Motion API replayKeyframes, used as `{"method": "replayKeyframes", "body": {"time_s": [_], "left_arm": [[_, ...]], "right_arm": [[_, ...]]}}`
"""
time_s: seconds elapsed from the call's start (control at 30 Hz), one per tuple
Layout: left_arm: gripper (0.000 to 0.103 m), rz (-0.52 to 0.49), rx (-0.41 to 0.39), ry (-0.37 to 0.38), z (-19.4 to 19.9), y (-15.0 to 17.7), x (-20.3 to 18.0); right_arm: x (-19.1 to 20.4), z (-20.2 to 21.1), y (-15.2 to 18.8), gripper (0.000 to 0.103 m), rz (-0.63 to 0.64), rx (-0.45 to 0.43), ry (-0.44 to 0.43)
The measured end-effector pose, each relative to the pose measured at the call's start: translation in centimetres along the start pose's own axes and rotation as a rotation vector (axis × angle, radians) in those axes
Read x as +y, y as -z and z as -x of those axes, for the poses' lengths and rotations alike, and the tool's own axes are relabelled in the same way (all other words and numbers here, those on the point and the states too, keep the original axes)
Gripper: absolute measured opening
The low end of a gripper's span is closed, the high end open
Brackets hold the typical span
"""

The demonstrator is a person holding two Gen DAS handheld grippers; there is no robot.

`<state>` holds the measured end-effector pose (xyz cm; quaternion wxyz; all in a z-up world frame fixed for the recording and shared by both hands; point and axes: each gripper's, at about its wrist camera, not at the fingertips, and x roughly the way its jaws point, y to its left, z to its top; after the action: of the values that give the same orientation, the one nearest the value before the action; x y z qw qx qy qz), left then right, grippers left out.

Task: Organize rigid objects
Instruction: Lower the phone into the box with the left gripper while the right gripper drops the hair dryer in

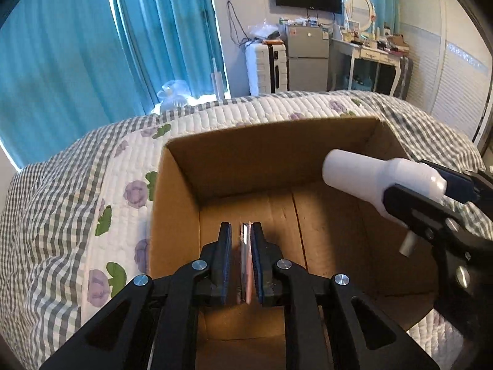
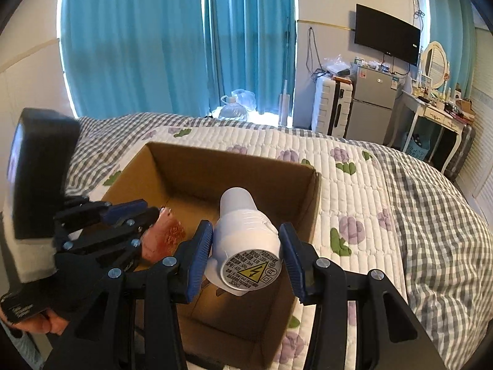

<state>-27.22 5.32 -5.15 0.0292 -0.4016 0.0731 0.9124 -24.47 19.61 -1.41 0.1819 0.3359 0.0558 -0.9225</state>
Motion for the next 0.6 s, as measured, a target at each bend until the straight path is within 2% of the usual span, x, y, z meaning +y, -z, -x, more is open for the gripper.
{"method": "replayKeyframes", "body": {"time_s": [0.13, 0.23, 0.27, 0.3, 0.4, 0.43, 0.47, 0.5, 0.53, 0.57, 0.6], "left_arm": [[0.015, 0.014, -0.015, -0.008, 0.9, 0.2, 0.7], [0.015, 0.008, -0.026, -0.009, 1.9, 0.5, 0.7], [0.015, 0.005, -0.032, -0.006, 2.5, 0.5, 0.7], [0.015, 0.005, -0.038, -0.001, 3.1, 0.6, 0.8], [0.018, 0.009, -0.061, 0.011, 5.6, 1.0, 1.0], [0.027, 0.008, -0.077, 0.014, 7.0, 1.2, 1.0], [0.047, 0.006, -0.089, 0.010, 7.9, 1.3, 1.0], [0.060, 0.006, -0.111, -0.007, 9.4, 1.6, 1.0], [0.080, 0.005, -0.126, -0.021, 10.3, 1.7, 0.9], [0.086, 0.002, -0.146, -0.036, 11.4, 2.0, 0.9], [0.086, -0.003, -0.161, -0.047, 12.5, 2.3, 0.8]], "right_arm": [[-0.4, -1.2, -0.7, 0.045, -0.039, -0.023, -0.014], [-0.5, -1.5, -0.5, 0.055, -0.059, -0.027, 0.009], [-0.6, -1.0, -0.3, 0.063, -0.069, -0.043, 0.014], [-0.6, -0.5, -0.2, 0.067, -0.079, -0.050, 0.010], [-0.7, 1.9, -0.4, 0.067, -0.099, -0.072, 0.014], [-0.7, 3.2, -0.5, 0.068, -0.095, -0.079, 0.024], [-0.6, 3.9, -0.6, 0.071, -0.090, -0.086, 0.030], [-0.4, 5.4, -0.7, 0.076, -0.083, -0.097, 0.042], [-0.3, 6.5, -0.7, 0.077, -0.076, -0.105, 0.052], [-0.1, 7.8, -0.7, 0.077, -0.067, -0.113, 0.061], [0.2, 9.3, -0.6, 0.077, -0.051, -0.110, 0.077]]}}
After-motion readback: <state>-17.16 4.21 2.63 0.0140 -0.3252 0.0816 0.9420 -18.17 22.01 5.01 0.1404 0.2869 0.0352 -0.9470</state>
